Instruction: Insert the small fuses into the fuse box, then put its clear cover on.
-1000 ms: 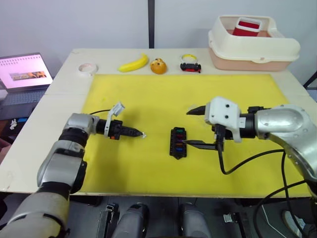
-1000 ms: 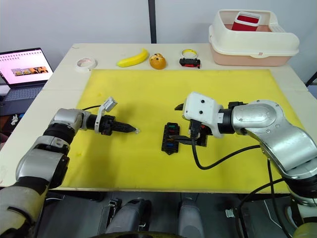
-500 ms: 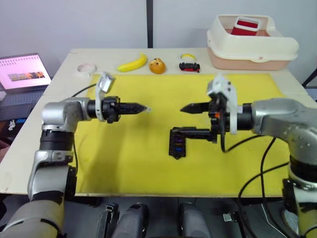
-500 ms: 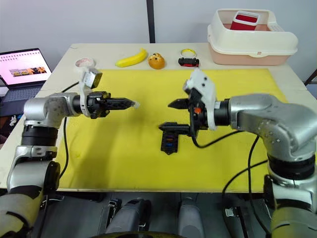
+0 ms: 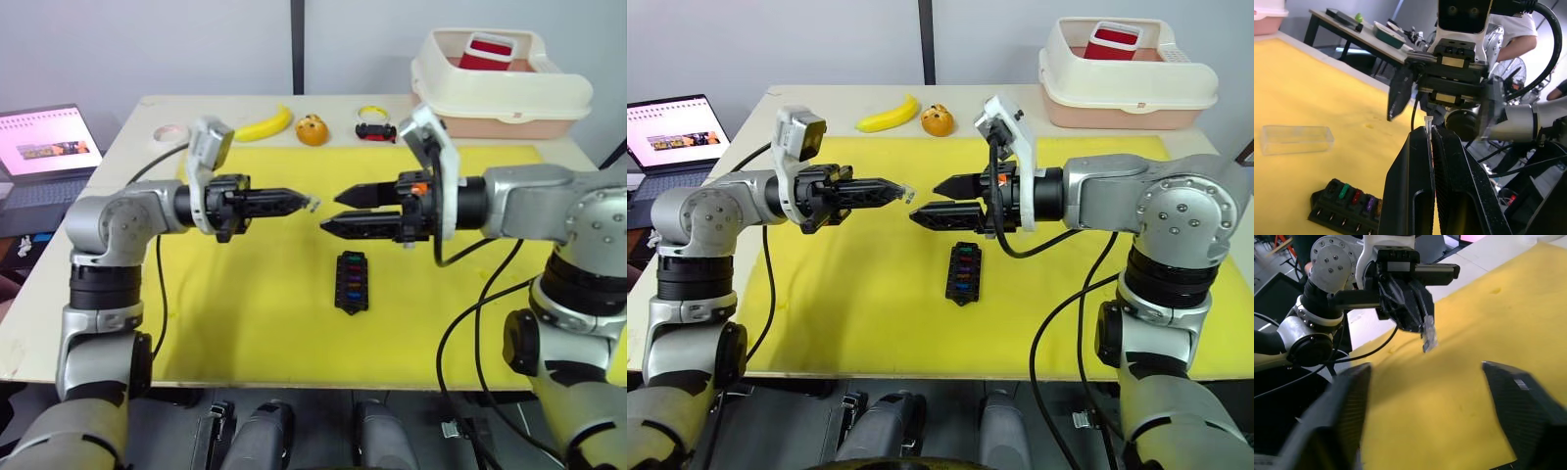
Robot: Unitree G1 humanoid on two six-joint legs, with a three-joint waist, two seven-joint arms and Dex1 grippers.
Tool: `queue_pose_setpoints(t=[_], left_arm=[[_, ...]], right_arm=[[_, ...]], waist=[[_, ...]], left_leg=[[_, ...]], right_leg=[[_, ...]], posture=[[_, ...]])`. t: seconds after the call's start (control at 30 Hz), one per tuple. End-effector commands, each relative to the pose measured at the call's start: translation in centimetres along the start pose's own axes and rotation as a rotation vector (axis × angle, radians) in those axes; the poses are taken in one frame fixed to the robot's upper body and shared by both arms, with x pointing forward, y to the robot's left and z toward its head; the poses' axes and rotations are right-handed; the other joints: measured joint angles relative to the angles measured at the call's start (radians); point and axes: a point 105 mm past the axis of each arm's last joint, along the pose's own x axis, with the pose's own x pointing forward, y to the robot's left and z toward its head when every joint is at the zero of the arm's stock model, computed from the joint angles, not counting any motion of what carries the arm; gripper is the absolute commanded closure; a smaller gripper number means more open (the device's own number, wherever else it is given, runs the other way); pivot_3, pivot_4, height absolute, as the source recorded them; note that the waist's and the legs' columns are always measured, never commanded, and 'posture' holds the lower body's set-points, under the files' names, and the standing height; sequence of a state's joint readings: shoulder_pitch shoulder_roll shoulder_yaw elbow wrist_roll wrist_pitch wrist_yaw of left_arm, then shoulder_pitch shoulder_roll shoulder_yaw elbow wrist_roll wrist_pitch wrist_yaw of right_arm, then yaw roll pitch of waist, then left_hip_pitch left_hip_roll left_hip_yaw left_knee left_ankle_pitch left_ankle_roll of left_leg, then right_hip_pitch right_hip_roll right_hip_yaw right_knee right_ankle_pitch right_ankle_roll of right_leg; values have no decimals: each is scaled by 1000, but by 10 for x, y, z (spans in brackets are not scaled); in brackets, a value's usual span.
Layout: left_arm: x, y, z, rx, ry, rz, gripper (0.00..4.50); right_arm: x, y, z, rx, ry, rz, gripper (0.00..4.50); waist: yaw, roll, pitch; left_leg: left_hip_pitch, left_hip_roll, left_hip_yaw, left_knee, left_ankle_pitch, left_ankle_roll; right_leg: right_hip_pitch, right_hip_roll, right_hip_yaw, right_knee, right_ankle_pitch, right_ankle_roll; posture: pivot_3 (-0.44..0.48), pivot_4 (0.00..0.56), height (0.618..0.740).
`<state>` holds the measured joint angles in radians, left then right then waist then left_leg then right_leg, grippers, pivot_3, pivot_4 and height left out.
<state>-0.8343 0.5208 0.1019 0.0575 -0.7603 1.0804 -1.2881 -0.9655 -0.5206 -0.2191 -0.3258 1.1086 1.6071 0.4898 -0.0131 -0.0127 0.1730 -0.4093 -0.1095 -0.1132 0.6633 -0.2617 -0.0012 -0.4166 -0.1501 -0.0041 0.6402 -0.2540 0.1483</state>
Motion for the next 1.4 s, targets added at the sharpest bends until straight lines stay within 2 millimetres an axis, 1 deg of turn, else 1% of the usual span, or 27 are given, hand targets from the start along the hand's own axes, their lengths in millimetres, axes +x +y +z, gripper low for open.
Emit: queue_pose_setpoints(t=[0.03, 0.37, 1.37, 1.4], left_arm=[[4, -7, 6, 48, -1, -29, 4500], [4, -7, 5, 52, 6, -30, 4500], [2, -7, -1, 55, 19, -13, 4500], [2, -7, -1, 55, 20, -13, 4500]], right_arm=[[-1, 7, 11, -31, -34, 14, 1884], [0, 9, 13, -24, -36, 22, 1884], [2, 12, 11, -13, -27, 45, 1884], [2, 13, 11, -14, -27, 45, 2391]], waist=[[-1, 0, 0], [-1, 0, 0], [-1, 0, 0], [-1, 0, 0]], left_leg=[[0, 0, 0, 0, 0, 0], [0, 0, 2, 0, 0, 1], [-1, 0, 2, -1, -1, 2], [-1, 0, 2, -1, -1, 2]], right_leg=[[0, 0, 0, 0, 0, 0], [-3, 0, 1, 5, 0, 0], [-4, 0, 2, 5, 0, 0], [-4, 0, 2, 5, 0, 0]], posture=[[0, 150, 740], [0, 150, 740], [0, 150, 740], [0, 150, 740]])
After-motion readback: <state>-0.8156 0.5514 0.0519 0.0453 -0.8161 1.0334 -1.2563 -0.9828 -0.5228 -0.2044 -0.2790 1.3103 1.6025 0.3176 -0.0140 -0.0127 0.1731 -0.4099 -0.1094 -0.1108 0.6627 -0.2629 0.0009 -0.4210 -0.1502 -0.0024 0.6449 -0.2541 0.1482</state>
